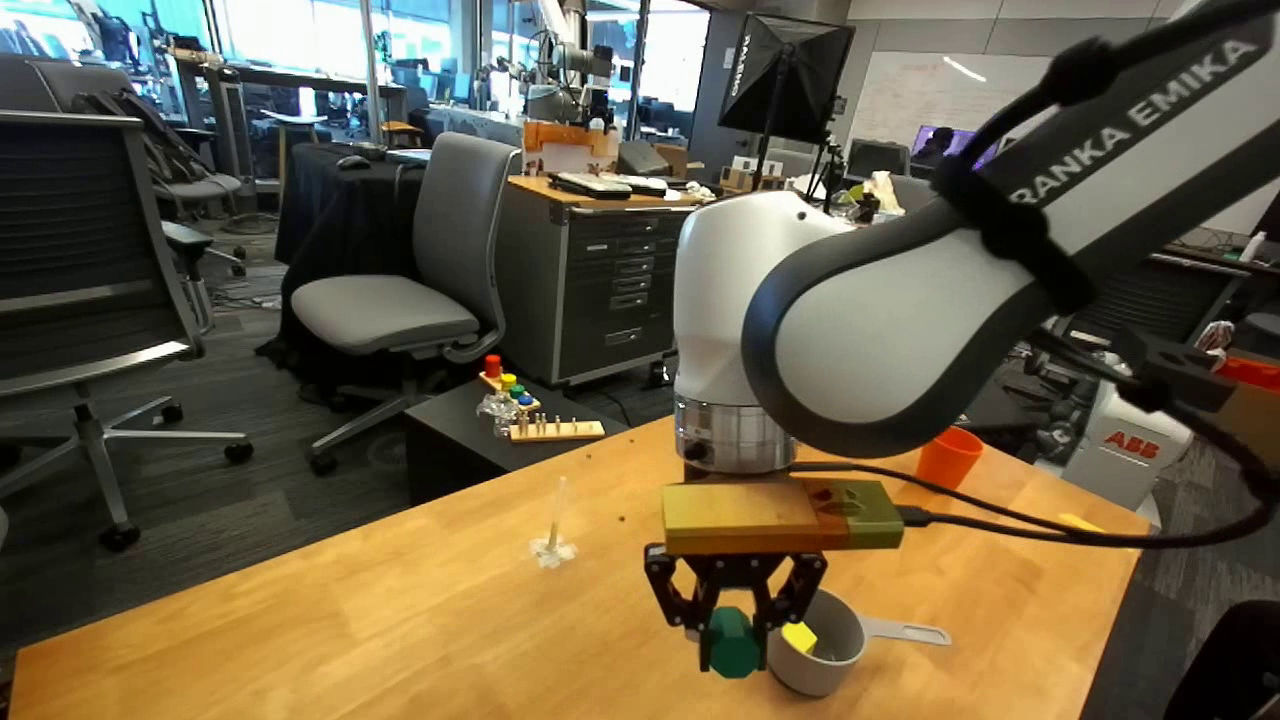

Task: Place the yellow, green and orange blocks inside the grey measuring cup

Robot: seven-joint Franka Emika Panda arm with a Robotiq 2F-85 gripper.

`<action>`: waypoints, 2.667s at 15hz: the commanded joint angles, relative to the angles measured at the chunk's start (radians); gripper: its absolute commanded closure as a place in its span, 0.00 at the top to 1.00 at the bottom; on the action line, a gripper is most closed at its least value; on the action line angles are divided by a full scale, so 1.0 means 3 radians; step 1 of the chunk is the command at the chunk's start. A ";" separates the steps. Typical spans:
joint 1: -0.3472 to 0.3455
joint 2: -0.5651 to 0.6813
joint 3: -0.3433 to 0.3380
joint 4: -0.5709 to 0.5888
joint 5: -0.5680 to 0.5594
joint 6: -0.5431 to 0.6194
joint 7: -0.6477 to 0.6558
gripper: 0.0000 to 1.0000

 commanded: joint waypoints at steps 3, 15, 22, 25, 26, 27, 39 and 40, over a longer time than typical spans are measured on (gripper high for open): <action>-0.0009 -0.0739 -0.0085 -0.0829 0.0066 0.0007 0.0006 0.17; -0.0303 -0.0588 -0.0302 -0.0791 0.0067 -0.0010 -0.0022 0.71; -0.0225 -0.0500 -0.0465 -0.0531 -0.0157 0.0090 0.0127 1.00; -0.0232 -0.0257 -0.0569 -0.0094 -0.0288 0.0054 0.0155 1.00; -0.0229 -0.0139 -0.0593 0.0086 -0.0312 0.0020 0.0168 1.00; -0.0229 -0.0012 -0.0603 0.0264 -0.0314 -0.0009 0.0168 1.00; -0.0230 0.1199 -0.0672 0.1877 -0.0269 -0.0550 0.0098 1.00; -0.0246 0.1214 -0.0679 0.1920 -0.0262 -0.0603 0.0095 1.00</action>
